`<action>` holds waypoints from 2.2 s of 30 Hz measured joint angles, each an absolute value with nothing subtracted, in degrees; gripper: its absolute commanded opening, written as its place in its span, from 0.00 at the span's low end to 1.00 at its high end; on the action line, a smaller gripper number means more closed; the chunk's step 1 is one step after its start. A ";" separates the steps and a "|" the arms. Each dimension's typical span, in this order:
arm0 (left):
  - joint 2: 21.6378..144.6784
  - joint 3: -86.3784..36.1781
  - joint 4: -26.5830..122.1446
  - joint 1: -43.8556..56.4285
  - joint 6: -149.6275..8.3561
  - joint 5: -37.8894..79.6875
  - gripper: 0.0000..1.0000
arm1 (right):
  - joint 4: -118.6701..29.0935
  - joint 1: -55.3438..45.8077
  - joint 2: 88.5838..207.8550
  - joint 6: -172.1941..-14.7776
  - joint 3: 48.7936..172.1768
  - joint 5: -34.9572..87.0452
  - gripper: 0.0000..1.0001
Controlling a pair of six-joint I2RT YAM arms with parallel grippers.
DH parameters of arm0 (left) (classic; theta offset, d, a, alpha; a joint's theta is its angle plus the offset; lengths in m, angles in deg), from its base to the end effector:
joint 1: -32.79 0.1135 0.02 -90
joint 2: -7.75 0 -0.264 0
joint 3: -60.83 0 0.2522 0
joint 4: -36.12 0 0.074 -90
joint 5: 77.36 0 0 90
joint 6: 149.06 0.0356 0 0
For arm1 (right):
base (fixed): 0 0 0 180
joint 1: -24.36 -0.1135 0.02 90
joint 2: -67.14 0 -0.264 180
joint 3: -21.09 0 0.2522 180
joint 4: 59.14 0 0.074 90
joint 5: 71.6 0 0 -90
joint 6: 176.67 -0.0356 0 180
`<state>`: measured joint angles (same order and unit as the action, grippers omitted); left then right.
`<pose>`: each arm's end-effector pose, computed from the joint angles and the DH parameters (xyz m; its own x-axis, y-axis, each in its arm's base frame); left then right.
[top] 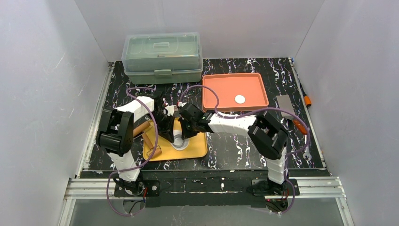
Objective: Roll out the dumpling wrappers from the dough
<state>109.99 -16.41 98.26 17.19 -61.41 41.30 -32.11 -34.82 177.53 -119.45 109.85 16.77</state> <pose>0.2938 -0.0998 0.1598 -0.9718 0.2340 -0.0302 0.2194 0.8490 -0.4807 0.2154 0.3591 0.1857 -0.7830 -0.2561 -0.5669 -0.5054 0.7932 0.3397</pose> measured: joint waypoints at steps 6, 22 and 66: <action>108.46 -16.65 96.52 15.29 -58.80 38.86 0.00 | -25.31 -32.74 181.09 -115.71 116.69 20.29 0.01; 112.92 -22.97 100.10 12.97 -58.35 34.64 0.00 | -36.91 -35.39 174.71 -122.29 104.83 13.71 0.01; 113.83 -24.65 97.76 12.80 -52.73 35.95 0.00 | -36.46 -32.65 175.98 -119.71 106.18 17.28 0.01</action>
<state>113.83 -24.65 97.76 12.80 -52.73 35.95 -36.46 -32.65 175.98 -119.71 106.18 17.28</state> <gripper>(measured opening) 0.029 0.030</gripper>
